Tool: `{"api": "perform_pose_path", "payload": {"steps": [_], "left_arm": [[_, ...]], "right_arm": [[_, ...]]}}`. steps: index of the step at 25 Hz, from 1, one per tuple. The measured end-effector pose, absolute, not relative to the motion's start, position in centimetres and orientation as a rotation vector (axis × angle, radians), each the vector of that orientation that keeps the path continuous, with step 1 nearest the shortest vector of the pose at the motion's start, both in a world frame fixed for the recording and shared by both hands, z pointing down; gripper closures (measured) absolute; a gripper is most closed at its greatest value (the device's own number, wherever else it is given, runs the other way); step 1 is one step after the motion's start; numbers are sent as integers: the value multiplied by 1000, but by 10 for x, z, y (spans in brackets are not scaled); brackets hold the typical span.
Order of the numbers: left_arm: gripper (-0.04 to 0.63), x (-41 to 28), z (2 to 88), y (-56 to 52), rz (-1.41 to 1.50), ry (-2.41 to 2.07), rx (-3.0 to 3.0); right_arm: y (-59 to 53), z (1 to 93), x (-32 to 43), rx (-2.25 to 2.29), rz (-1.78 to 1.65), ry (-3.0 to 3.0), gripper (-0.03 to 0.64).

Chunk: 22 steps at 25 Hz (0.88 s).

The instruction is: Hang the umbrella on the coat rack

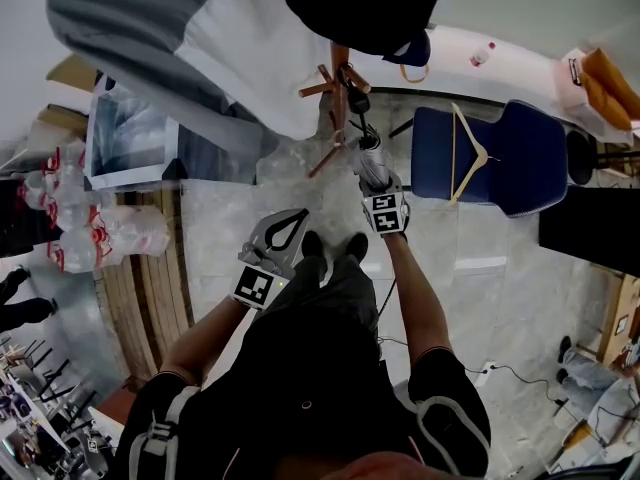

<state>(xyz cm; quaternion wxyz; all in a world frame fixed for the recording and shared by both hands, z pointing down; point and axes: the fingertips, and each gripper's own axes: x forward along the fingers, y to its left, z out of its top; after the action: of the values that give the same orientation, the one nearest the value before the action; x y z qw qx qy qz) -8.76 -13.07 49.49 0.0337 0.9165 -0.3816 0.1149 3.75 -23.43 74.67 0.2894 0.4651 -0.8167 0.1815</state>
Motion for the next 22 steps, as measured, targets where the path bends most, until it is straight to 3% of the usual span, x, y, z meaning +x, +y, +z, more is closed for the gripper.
{"api": "perform_pose_path", "payload": {"steps": [22], "left_arm": [[595,-80,505,-139,423,-1077,2899]], "right_arm": [[-292,812,7,1261,573,-2201,468]]}}
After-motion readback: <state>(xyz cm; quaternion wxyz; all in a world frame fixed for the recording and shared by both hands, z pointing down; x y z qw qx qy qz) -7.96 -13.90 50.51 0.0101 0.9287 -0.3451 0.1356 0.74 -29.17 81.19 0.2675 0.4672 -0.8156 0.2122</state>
